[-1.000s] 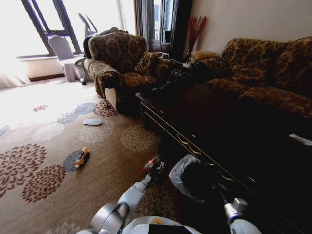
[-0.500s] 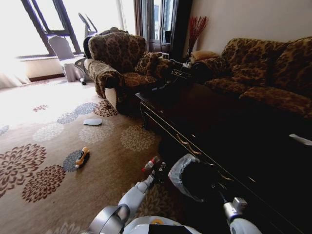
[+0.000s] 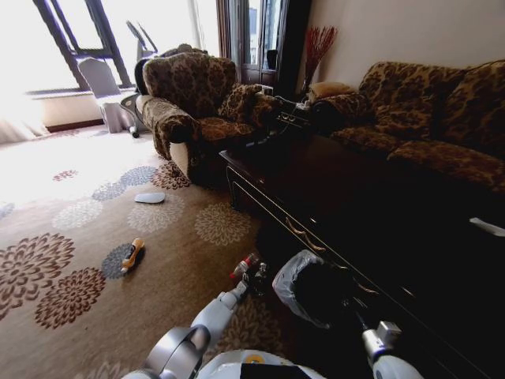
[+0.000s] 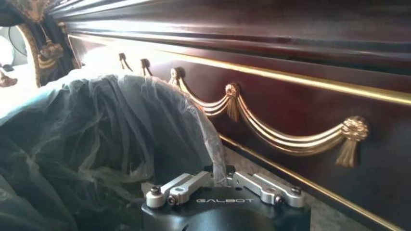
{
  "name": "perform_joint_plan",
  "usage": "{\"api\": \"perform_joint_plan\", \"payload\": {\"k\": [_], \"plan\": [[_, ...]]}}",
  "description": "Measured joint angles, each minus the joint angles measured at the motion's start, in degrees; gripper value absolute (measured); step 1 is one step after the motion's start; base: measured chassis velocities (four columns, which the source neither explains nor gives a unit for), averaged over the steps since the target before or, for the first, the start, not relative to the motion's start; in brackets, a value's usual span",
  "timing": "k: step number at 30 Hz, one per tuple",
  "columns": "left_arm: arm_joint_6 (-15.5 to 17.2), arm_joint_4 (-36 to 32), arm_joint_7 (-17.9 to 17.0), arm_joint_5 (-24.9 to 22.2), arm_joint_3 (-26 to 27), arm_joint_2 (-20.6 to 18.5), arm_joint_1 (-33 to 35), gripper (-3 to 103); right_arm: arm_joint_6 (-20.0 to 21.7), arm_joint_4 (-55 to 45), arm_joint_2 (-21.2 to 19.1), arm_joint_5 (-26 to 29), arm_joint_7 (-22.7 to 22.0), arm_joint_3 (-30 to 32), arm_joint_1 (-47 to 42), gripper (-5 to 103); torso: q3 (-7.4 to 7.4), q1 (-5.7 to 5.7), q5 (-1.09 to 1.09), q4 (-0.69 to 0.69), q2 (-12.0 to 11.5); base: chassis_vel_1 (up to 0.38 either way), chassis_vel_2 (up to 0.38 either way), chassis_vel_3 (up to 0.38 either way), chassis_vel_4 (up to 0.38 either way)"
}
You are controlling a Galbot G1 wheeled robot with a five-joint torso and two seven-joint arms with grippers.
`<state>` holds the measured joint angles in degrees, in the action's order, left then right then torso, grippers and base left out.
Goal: Pick up the trash from the ground and place it into the trash bin.
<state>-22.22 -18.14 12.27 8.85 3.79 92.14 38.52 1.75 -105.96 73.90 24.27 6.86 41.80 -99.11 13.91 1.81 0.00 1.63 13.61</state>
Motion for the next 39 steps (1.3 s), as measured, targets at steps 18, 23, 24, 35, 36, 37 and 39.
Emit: {"api": "perform_joint_plan", "payload": {"k": [18, 23, 24, 35, 36, 37, 39], "plan": [[2.75, 0.58, 8.07, -2.37, 0.77, 0.00, -0.09, 96, -0.72, 0.60, -0.21, -0.30, 0.99, 0.11, -0.66, 1, 0.00, 0.01, 0.00, 0.00, 0.00, -0.002, 0.003, 0.002, -0.002], [2.57, 0.54, 7.98, -3.49, 1.06, 0.00, 0.02, 81, -1.04, 0.97, -0.09, -0.40, 1.26, 0.07, -0.79, 1, 0.00, 0.01, 0.00, 0.00, 0.00, 0.000, 0.000, 0.000, 0.000], [2.43, 0.42, 7.78, -3.79, 1.05, 0.00, 0.23, 77, -1.07, 1.00, -0.09, -0.40, 1.28, 0.02, -0.72, 1, 0.00, 0.01, 0.00, 0.00, 0.00, 0.000, 0.000, 0.000, 0.000], [1.98, 0.17, 7.20, -4.42, 1.05, 0.00, 0.69, 50, -1.50, 1.25, -0.03, -0.37, 1.29, 0.10, -0.73, 1, 0.00, 0.00, 0.00, 0.00, 0.00, 0.000, 0.000, 0.000, 0.000], [1.97, 0.17, 7.04, -4.43, 1.07, 0.00, 0.73, 45, -1.59, 1.28, 0.04, -0.37, 1.30, 0.13, -0.83, 1, 0.00, 0.00, 0.00, 0.00, 0.00, 0.000, 0.000, 0.000, 0.000], [1.95, 0.12, 6.85, -4.44, 1.08, 0.00, 0.76, 42, -1.65, 1.29, 0.10, -0.37, 1.33, 0.13, -0.92, 1, 0.00, 0.00, 0.00, 0.00, 0.00, 0.000, 0.000, 0.000, 0.000], [1.86, 0.04, 6.53, -4.46, 1.11, 0.00, 0.79, 38, -1.74, 1.31, 0.16, -0.37, 1.34, 0.14, -0.96, 1, 0.00, 0.00, 0.00, 0.00, 0.00, 0.000, 0.000, 0.000, 0.000]]}}
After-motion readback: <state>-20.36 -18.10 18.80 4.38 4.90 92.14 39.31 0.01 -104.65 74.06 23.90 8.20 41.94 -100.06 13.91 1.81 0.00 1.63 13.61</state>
